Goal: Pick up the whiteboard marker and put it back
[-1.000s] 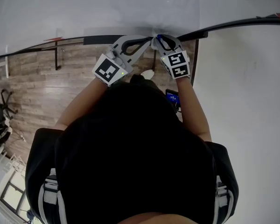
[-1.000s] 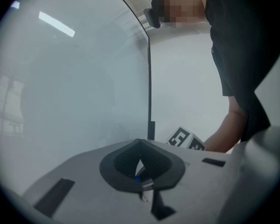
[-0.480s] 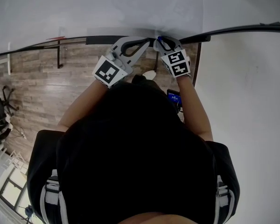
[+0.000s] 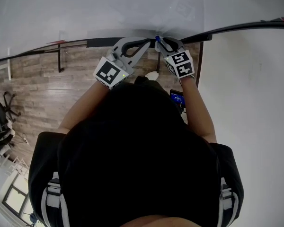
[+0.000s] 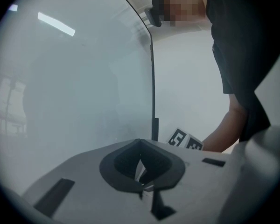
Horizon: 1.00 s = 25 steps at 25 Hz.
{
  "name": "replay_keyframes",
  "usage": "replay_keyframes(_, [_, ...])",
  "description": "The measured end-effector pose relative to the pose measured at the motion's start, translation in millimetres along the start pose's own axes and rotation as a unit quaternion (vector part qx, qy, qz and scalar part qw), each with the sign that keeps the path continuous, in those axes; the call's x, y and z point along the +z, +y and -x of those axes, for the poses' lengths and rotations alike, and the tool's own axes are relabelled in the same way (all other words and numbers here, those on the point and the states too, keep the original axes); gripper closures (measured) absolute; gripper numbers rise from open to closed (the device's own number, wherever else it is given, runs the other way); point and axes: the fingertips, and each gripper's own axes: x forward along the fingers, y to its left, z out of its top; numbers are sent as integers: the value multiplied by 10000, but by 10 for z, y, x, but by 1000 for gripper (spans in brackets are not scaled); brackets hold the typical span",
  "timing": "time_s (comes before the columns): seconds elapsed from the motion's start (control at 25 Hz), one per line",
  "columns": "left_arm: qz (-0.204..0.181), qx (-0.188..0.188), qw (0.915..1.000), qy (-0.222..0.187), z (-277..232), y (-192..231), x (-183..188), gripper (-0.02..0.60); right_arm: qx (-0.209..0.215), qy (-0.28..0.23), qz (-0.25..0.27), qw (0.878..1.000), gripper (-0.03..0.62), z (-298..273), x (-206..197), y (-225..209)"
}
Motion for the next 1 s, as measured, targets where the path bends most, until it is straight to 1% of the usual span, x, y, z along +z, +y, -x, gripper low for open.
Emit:
replay_keyframes(0.2, [-52, -123, 9999, 61, -3, -38, -8, 577, -60, -256, -192, 9995, 480, 172, 97, 14])
replay_keyframes(0.4, [-119, -275, 9995, 81, -67, -127, -23, 577, -24, -836, -601, 9947, 482, 484, 226, 55])
replay_keyframes(0.48, [-135, -354, 9992, 102, -80, -151, -29, 577, 8, -1035, -688, 9922, 485, 619, 310, 94])
replay_keyframes(0.64, [-58, -438, 9989, 139, -82, -210, 10, 577, -16, -1483, -616, 9870, 496, 961, 545, 217])
replay_keyframes(0.8, [-115, -641, 9978, 149, -100, -275, 61, 577, -7, -1955, -587, 9789, 506, 1263, 804, 357])
replay_keyframes(0.88, [-134, -710, 9974, 71, -115, -305, 123, 577, -80, -2185, -490, 9746, 514, 1388, 913, 419])
replay_keyframes(1.0, [-134, -794, 9968, -5, -117, -360, 196, 577, -330, -2472, -232, 9681, 530, 1574, 1057, 497])
